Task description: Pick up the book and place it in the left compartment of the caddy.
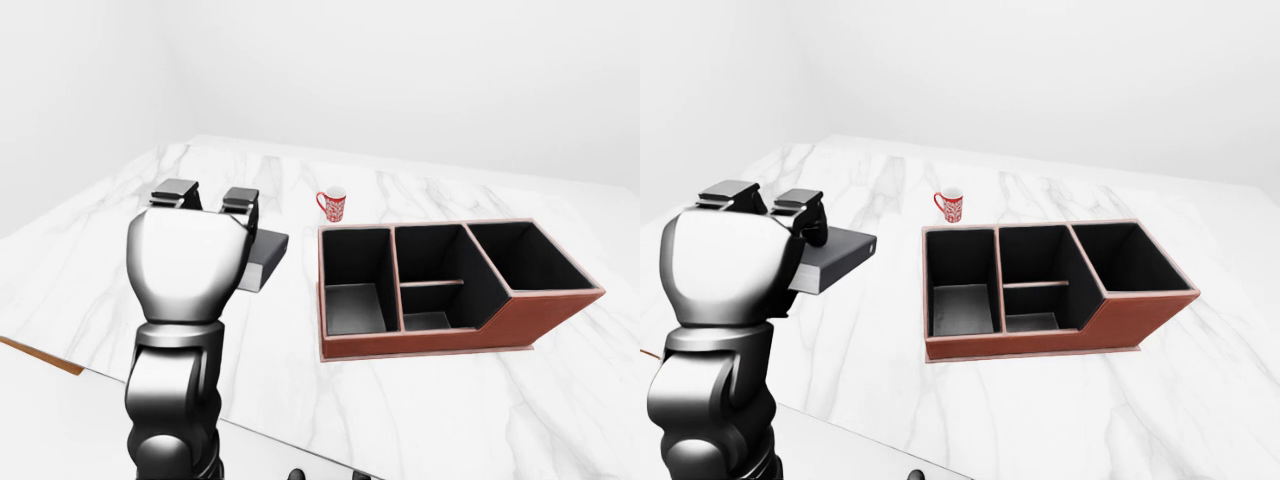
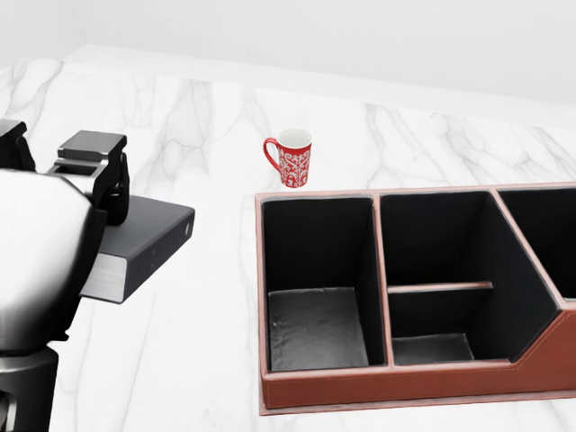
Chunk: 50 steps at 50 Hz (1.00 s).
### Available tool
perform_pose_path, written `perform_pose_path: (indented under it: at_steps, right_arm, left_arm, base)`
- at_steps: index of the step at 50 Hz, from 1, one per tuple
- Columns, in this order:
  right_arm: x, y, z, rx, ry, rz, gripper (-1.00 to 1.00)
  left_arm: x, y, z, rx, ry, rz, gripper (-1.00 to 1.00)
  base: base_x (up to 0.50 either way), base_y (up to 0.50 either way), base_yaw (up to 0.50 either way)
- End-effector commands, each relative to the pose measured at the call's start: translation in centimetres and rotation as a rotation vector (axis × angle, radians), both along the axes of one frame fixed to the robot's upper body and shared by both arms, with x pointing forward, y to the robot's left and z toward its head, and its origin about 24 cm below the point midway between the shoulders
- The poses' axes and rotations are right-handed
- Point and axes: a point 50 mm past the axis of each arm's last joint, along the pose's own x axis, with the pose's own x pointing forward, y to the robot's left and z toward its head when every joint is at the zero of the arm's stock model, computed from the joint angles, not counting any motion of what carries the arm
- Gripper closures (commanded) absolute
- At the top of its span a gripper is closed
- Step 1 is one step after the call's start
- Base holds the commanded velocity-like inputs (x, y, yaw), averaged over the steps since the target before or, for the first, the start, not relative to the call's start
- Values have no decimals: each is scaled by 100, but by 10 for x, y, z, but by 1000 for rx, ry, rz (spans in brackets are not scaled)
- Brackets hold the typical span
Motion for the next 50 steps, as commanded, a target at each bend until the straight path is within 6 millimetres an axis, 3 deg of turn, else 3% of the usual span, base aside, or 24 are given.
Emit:
perform_pose_path:
  at_steps: [1, 18, 50]
  right_arm:
    - [0, 0, 1, 0, -3, 2, -100]
    - [-1, 0, 0, -2, -4, -1, -100]
    - [0, 0, -1, -2, -1, 1, -100]
  left_arm:
    - [-22, -19, 12, 6, -70, -73, 100]
    - [-35, -41, 23, -27, -109, -154, 100]
    - [-46, -80, -5, -53, -1, -395, 100]
  base:
    - [0, 0, 0]
    - [0, 0, 0]
    - [0, 0, 0]
